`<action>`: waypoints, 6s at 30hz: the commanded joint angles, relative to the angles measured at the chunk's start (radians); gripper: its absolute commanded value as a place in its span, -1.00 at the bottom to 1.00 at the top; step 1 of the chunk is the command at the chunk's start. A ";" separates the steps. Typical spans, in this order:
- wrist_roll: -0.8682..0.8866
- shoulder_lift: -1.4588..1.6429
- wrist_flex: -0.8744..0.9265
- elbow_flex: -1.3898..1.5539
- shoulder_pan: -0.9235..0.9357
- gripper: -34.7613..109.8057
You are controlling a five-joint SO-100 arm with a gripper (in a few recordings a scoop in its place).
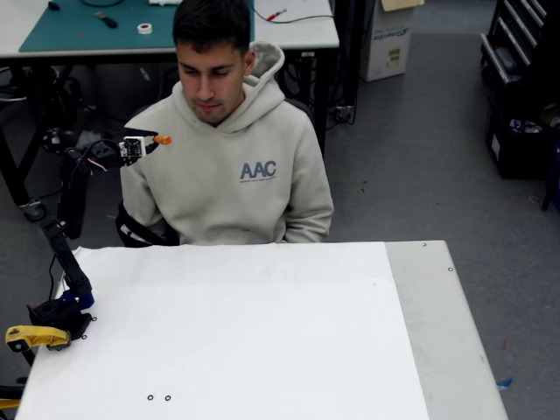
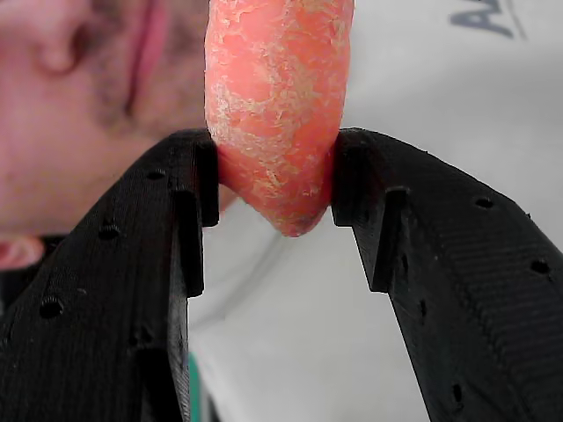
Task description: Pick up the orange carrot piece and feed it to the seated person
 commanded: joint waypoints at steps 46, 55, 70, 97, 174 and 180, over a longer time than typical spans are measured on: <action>0.276 -0.440 -0.973 -0.055 -0.034 -0.55; 0.276 -0.482 -1.020 -0.055 -0.034 -0.55; 0.276 -0.492 -1.022 -0.054 -0.034 -0.55; 0.258 -0.531 -1.022 -0.054 -0.052 -0.55; 0.258 -0.518 -1.003 -0.020 -0.222 -0.55; 0.256 -0.413 -1.003 0.184 -0.221 -0.55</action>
